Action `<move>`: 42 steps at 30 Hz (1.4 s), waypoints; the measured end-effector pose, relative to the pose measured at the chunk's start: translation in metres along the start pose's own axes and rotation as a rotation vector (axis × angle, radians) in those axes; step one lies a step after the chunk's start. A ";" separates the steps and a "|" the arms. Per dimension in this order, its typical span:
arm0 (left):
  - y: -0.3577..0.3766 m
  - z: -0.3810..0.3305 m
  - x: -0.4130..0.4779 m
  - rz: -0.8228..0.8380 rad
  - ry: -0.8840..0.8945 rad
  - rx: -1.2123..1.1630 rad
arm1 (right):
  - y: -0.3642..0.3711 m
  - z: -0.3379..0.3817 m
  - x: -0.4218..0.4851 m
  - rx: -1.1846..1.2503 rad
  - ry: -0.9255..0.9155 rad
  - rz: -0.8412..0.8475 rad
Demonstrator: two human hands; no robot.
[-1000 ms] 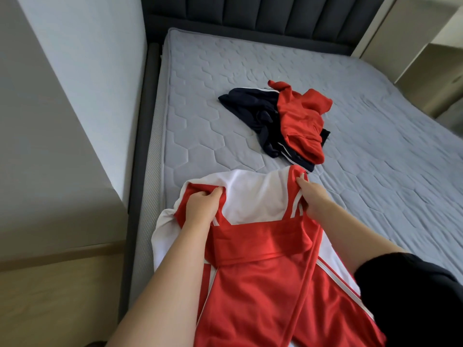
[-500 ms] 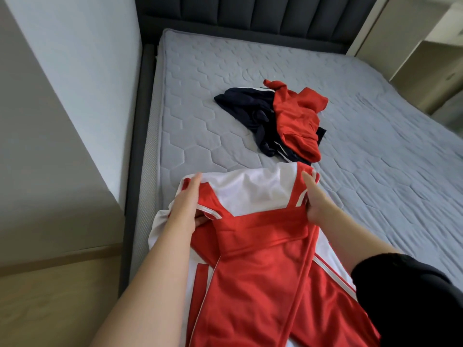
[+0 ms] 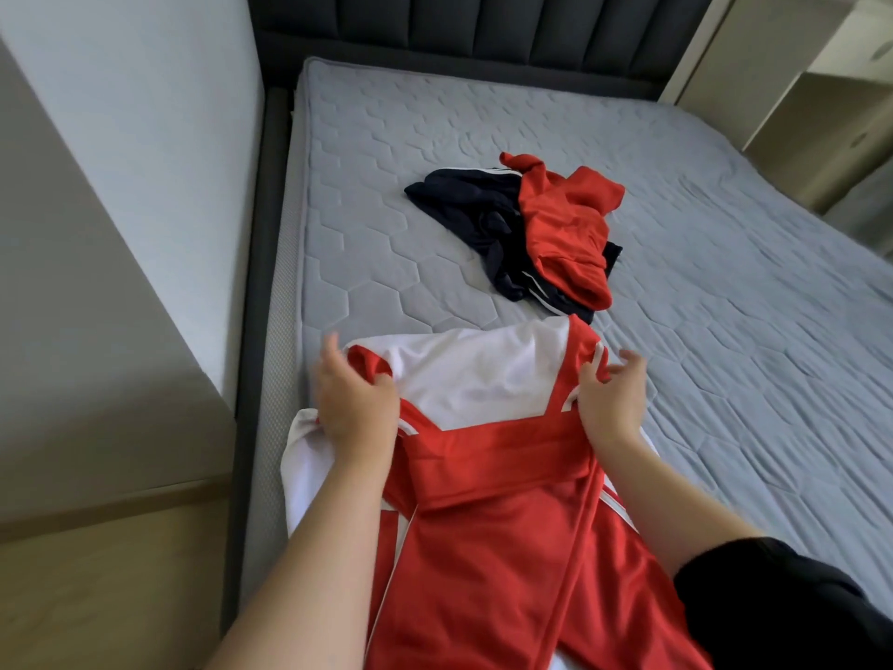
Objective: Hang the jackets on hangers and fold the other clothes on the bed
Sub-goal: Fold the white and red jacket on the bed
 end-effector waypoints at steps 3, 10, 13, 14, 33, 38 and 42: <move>0.015 -0.014 -0.004 0.164 0.563 0.190 | 0.007 0.013 -0.011 -0.206 -0.507 -0.176; 0.022 0.032 -0.020 0.686 0.227 0.785 | 0.046 0.015 -0.018 -0.893 -0.925 0.384; 0.016 0.037 -0.013 0.640 0.187 0.808 | 0.038 -0.001 0.008 -0.940 -0.587 0.365; 0.016 0.037 -0.011 0.615 0.188 0.809 | 0.037 -0.004 0.011 -0.955 -0.524 0.363; 0.002 0.015 0.031 0.236 -0.016 0.107 | 0.079 -0.012 -0.021 -0.762 -0.542 0.524; 0.011 0.005 0.053 0.246 -0.226 0.146 | 0.080 -0.011 -0.018 -0.787 -0.533 0.564; 0.017 0.005 0.065 0.295 -0.194 0.173 | 0.082 -0.011 -0.016 -0.788 -0.532 0.589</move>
Point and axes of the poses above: each hand's wrist, its own x-axis towards the middle knuckle, its own y-axis out of the palm, z = x × y, the point moved 1 cm from there along x, towards the middle knuckle, and after that the axes turned 15 degrees about -x, right-handed, at the moved point
